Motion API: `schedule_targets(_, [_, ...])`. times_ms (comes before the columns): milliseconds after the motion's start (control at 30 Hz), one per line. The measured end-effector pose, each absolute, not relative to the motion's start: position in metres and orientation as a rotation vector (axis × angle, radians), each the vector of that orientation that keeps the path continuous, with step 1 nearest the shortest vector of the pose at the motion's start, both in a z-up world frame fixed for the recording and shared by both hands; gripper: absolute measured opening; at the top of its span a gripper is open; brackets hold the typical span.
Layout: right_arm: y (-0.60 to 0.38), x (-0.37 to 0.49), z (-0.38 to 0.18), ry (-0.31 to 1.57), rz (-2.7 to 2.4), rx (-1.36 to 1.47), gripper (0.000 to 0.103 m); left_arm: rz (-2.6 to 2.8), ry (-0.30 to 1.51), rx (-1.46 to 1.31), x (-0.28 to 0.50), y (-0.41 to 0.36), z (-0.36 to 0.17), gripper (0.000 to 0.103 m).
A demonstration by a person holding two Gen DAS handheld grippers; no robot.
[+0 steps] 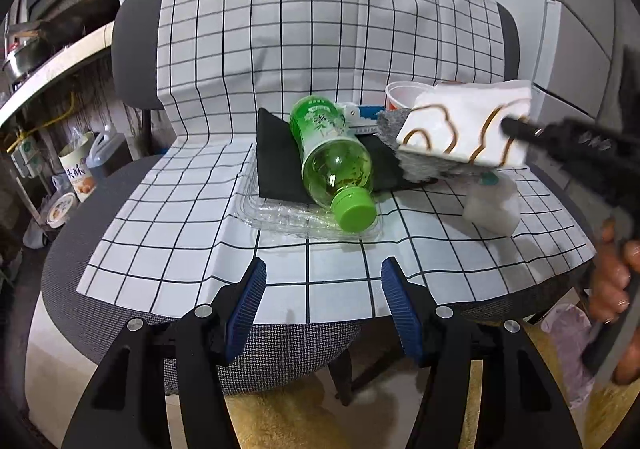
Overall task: Collect trash
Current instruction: 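Move both grippers back to the chair toward the paper bag, then grasp the white-and-brown paper bag with the right gripper while the left gripper grasps the grey cloth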
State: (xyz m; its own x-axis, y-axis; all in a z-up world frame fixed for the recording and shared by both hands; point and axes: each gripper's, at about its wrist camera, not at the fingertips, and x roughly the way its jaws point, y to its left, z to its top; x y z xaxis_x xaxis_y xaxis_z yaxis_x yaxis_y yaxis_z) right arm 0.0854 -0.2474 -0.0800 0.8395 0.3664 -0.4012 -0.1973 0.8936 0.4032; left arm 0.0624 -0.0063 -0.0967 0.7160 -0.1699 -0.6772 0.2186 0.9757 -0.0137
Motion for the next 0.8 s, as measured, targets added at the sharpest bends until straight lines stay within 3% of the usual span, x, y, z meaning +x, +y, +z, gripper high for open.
schedule_targets(133, [-0.242,0.08,-0.067,0.548,0.265,0.186,0.002,-0.221,0.738,0.075,0.06,-0.013,-0.093,0.063])
schedule_targets(367, [-0.263,0.071,-0.133,0.75,0.242,0.227,0.004,-0.255,0.743,0.107,0.051,-0.028,-0.097,0.063])
schedule_targets(533, [-0.283,0.049,-0.145,0.742,0.236,0.257,0.028,-0.269,0.755,0.119,0.053,-0.036,-0.103,0.063])
schedule_targets(767, [-0.295,0.027,-0.143,0.694,0.226,0.257,0.029,-0.295,0.771,0.13,0.054,-0.046,-0.111,0.063])
schedule_targets(800, [-0.293,0.031,-0.15,0.724,0.241,0.271,0.033,-0.298,0.774,0.131,0.054,-0.048,-0.112,0.063])
